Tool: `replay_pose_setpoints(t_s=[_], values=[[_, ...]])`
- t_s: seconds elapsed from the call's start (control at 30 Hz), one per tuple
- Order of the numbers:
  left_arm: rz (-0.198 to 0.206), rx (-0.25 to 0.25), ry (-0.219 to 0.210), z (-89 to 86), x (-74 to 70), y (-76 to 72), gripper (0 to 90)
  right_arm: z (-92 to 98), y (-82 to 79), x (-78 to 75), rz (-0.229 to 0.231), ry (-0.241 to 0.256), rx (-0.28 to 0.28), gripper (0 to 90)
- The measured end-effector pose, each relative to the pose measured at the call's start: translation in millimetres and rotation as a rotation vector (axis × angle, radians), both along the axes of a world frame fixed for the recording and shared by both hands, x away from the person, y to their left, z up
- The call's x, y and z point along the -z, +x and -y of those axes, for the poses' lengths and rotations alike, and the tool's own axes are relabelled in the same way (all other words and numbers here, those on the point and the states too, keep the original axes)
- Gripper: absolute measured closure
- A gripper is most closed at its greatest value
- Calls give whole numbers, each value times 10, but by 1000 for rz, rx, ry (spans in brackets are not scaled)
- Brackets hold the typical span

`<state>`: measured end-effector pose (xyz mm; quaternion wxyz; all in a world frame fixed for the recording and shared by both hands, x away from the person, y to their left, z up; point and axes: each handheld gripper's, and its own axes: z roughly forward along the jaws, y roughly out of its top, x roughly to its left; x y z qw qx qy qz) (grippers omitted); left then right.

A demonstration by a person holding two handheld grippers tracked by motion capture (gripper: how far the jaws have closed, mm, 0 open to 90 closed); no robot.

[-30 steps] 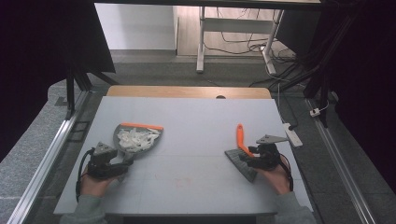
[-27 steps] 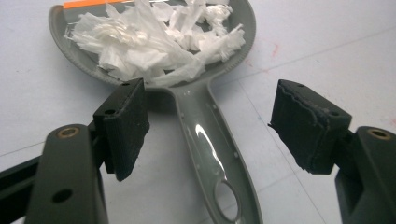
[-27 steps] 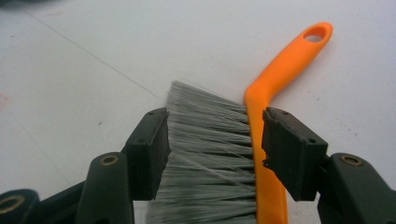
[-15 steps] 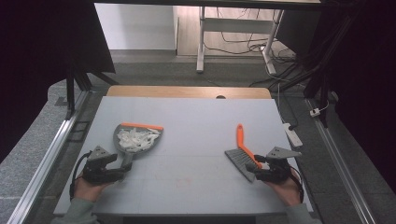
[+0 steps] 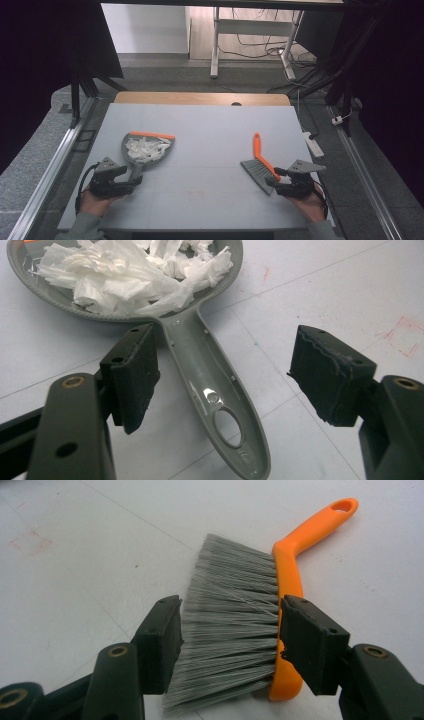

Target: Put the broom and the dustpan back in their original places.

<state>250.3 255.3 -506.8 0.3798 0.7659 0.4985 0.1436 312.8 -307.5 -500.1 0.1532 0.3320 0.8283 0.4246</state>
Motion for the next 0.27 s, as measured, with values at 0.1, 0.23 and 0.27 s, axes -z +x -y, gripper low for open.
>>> replay_pose_setpoints(t_s=[0.1,0.23,0.27], values=[[-1,0,-3,-4,-1,1,281,-3,-5,-6,3,0,-1,416],[-2,1,-3,1,2,3,279,4,-6,-2,7,-3,-1,416],[-2,1,-3,1,2,3,278,5,-4,-4,8,0,-1,416]])
